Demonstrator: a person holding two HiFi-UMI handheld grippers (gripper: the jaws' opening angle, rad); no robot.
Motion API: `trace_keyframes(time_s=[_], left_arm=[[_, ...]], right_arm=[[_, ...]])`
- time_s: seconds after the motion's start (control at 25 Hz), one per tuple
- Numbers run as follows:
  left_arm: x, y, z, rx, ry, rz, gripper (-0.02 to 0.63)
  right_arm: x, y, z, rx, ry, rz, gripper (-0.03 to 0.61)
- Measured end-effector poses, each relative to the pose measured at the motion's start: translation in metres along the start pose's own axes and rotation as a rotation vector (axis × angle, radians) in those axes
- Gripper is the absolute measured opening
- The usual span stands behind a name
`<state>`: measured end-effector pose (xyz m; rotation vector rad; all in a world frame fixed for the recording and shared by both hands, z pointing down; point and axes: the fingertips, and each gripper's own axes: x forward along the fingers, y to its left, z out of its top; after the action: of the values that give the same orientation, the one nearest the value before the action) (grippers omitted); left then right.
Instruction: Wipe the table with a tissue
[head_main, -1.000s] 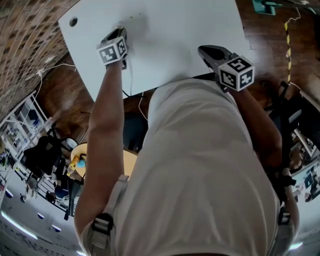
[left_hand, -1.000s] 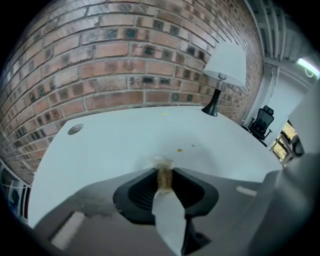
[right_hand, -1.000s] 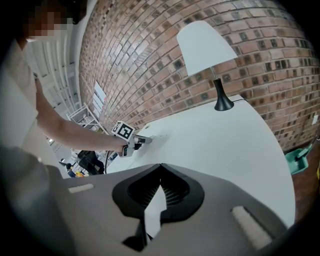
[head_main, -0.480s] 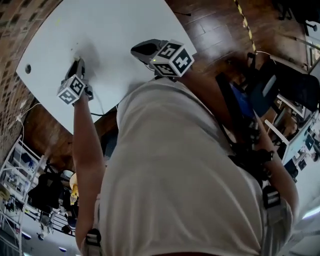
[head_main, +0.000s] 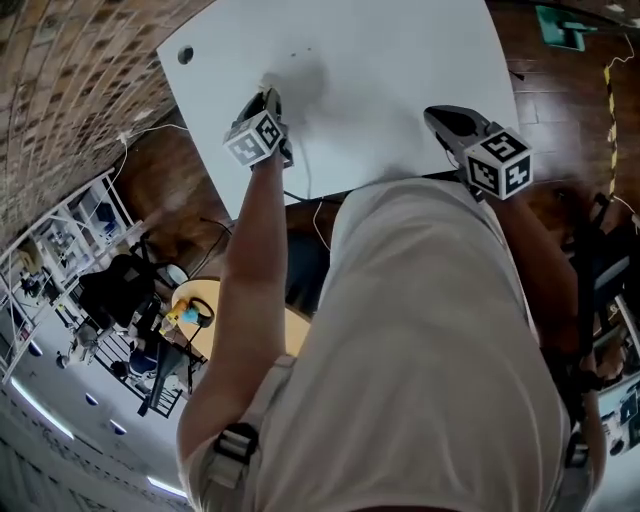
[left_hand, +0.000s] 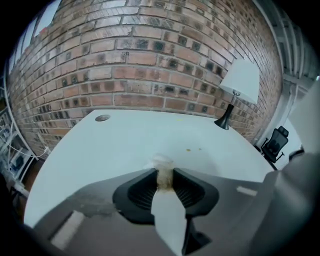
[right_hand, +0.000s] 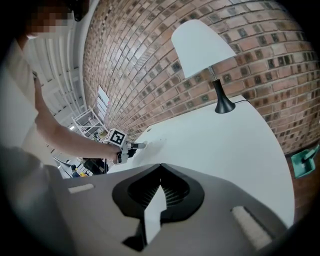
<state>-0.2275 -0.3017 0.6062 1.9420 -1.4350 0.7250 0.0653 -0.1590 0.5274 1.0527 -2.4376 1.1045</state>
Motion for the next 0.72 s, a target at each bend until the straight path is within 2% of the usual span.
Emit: trace_keyframes(time_s=[0.08,0.24,0.36,0.44,0.56,0.72], left_arm=[[0.01,0.0,0.007,0.025,-0.002,-0.021,0.114],[0.033,-0.029,0.033,0.151,-0.004,-0.088,0.114],[0.044,-0.042,0.047,0.208,-0.002,-0.113,0.114],[0.05,-0.046,0.05,0.207,0.01,-0.126,0.114],[0.057,-0.053,0.049,0.16,0.017,-0.166,0.113],[0.064,-0.059,0.045,0.187,0.036,-0.177,0.112]], right_arm=[[-0.001,-0.004,-0.002,0.008,-0.001,-0.005,0.008],[-0.012,-0.012,-0.002,0.021,-0.017,-0.02,0.008],[-0.019,-0.018,-0.004,0.036,-0.025,-0.039,0.008],[-0.024,-0.023,-0.006,0.046,-0.03,-0.048,0.008],[-0.029,-0.03,-0.006,0.059,-0.037,-0.055,0.008],[-0.026,-0.033,-0.003,0.07,-0.039,-0.06,0.008]])
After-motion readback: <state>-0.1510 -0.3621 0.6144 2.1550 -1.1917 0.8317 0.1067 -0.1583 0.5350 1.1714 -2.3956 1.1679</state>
